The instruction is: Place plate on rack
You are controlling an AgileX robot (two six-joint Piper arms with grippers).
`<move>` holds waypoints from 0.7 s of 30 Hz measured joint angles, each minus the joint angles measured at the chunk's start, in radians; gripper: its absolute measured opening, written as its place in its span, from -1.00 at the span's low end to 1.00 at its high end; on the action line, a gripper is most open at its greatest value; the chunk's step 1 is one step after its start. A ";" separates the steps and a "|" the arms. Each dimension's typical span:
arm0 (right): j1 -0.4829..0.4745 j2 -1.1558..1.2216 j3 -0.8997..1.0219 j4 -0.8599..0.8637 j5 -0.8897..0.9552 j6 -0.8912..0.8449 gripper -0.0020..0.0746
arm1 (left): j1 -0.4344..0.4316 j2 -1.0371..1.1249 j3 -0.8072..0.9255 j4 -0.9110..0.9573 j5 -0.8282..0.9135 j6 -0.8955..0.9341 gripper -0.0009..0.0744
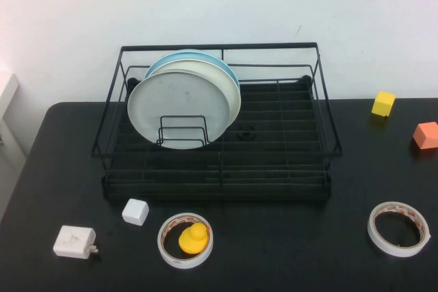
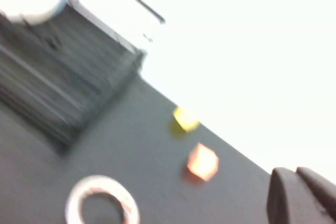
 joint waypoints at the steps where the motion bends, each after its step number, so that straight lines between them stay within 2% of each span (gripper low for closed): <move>1: 0.000 -0.019 -0.002 0.053 0.010 -0.025 -0.95 | 0.000 0.000 0.000 0.000 0.000 -0.004 -0.98; 7: 0.000 -0.189 -0.003 0.313 0.235 -0.222 -0.95 | -0.054 0.000 0.000 0.000 0.000 -0.017 -0.98; 11: 0.000 -0.300 -0.003 0.368 0.368 -0.241 -0.95 | -0.111 0.000 0.013 0.000 0.000 -0.003 -0.98; 17: 0.000 -0.360 0.035 0.394 0.418 -0.209 -0.95 | -0.128 0.000 0.057 0.000 -0.004 0.114 -0.98; 21: 0.000 -0.360 0.066 0.435 0.385 -0.205 -0.95 | -0.128 -0.008 0.106 0.000 -0.009 0.128 -0.98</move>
